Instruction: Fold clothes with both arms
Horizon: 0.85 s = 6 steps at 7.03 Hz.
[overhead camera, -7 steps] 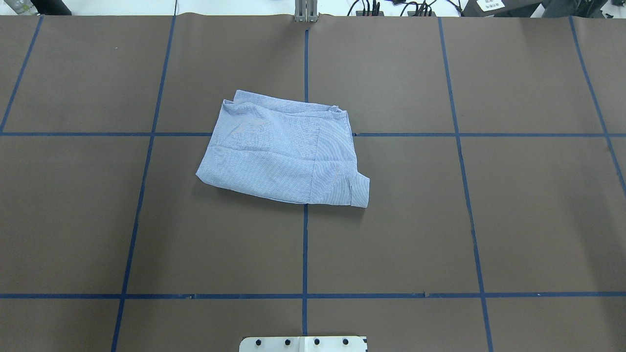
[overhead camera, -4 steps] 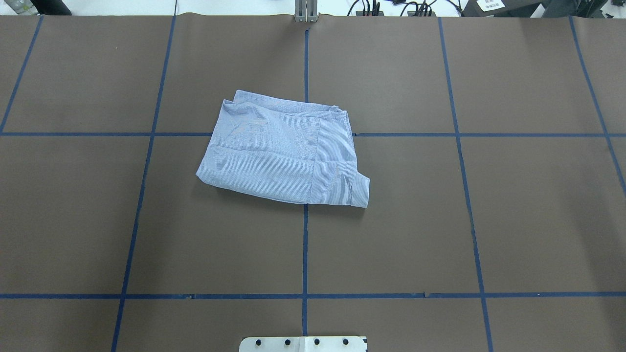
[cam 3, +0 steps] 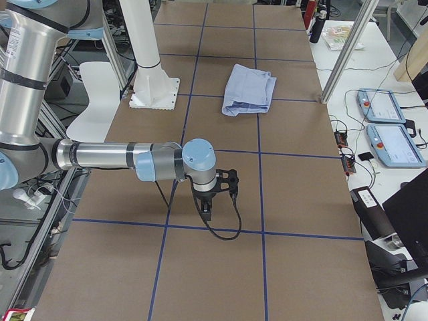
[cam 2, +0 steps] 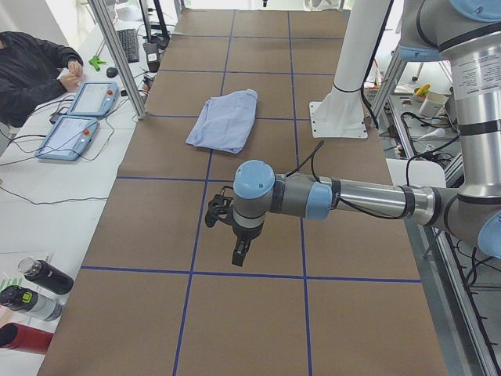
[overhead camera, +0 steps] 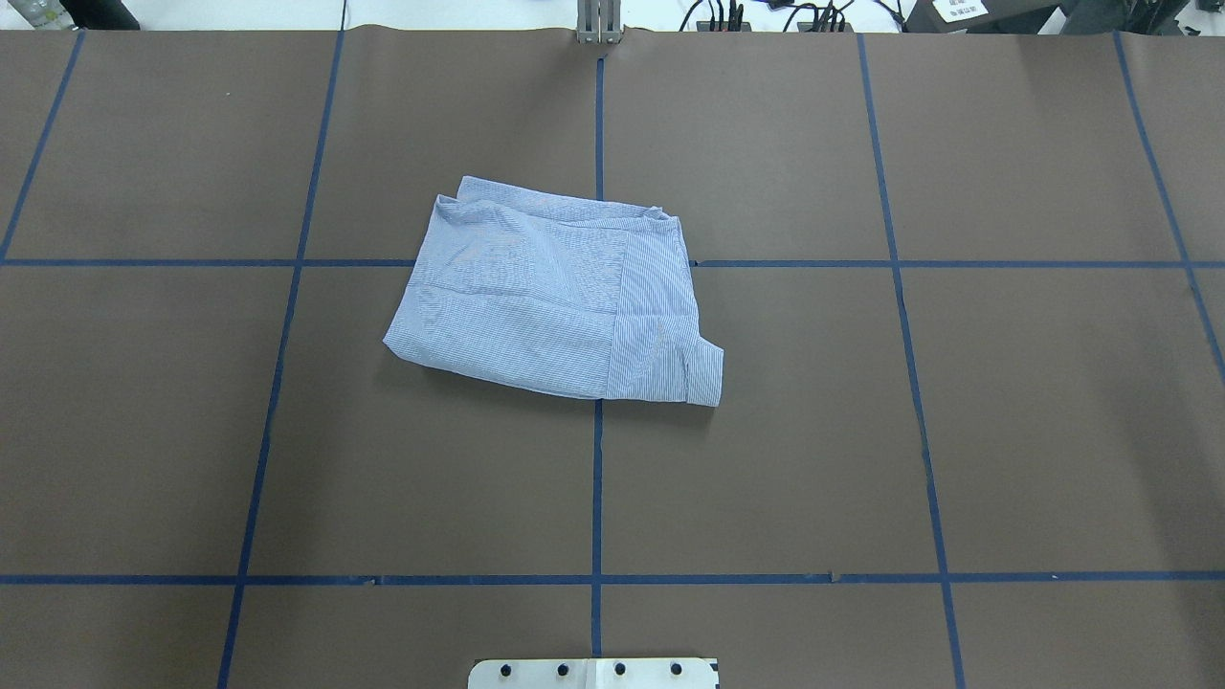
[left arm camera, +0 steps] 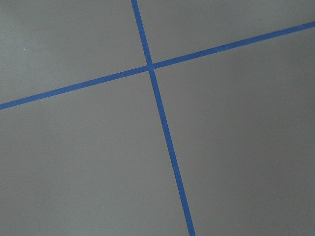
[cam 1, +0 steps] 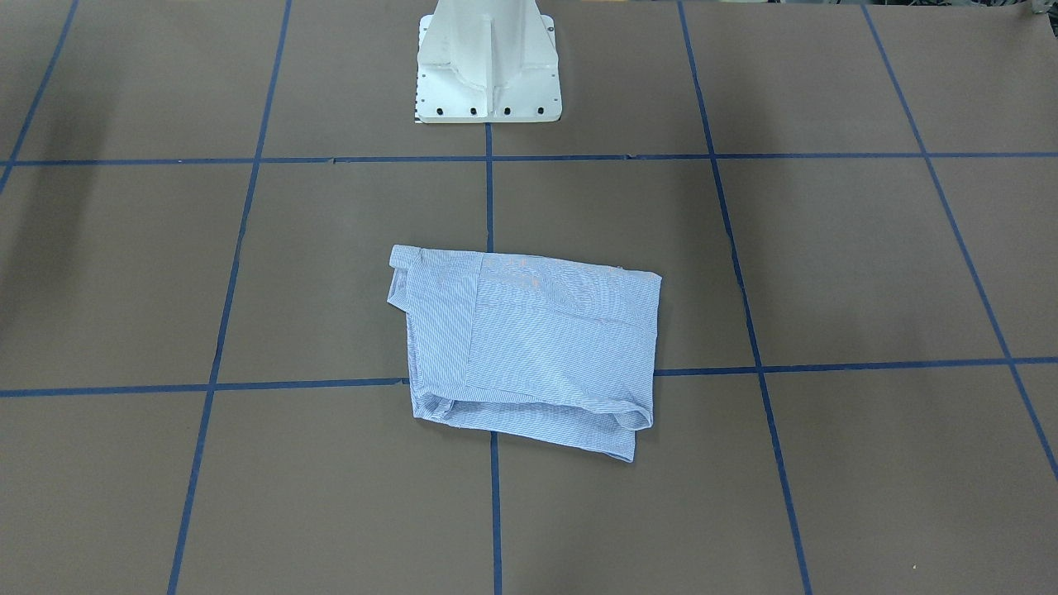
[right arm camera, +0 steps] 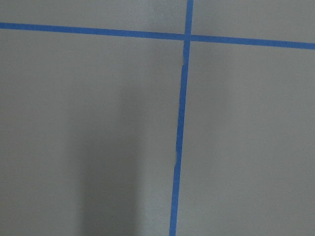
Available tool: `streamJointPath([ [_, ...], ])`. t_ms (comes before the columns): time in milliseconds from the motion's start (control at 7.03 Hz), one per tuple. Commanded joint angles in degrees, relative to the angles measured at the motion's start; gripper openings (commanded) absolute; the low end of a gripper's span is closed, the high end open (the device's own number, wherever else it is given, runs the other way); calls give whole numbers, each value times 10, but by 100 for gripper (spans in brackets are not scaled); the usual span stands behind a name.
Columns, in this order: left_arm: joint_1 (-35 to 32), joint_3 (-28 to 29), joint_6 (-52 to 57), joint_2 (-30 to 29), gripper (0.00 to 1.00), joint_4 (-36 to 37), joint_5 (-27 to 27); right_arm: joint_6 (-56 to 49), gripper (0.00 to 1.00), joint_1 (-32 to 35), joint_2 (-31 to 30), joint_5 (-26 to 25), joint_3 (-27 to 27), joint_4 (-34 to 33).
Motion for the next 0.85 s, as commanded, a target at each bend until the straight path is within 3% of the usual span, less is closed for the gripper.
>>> streamJointPath([
  [0,0,-1,0,0,100,0,0,0,100,0,0,0,0,0],
  [711,0,-2,2,-1,100,0,0,1,100,0,2,0,7,0],
])
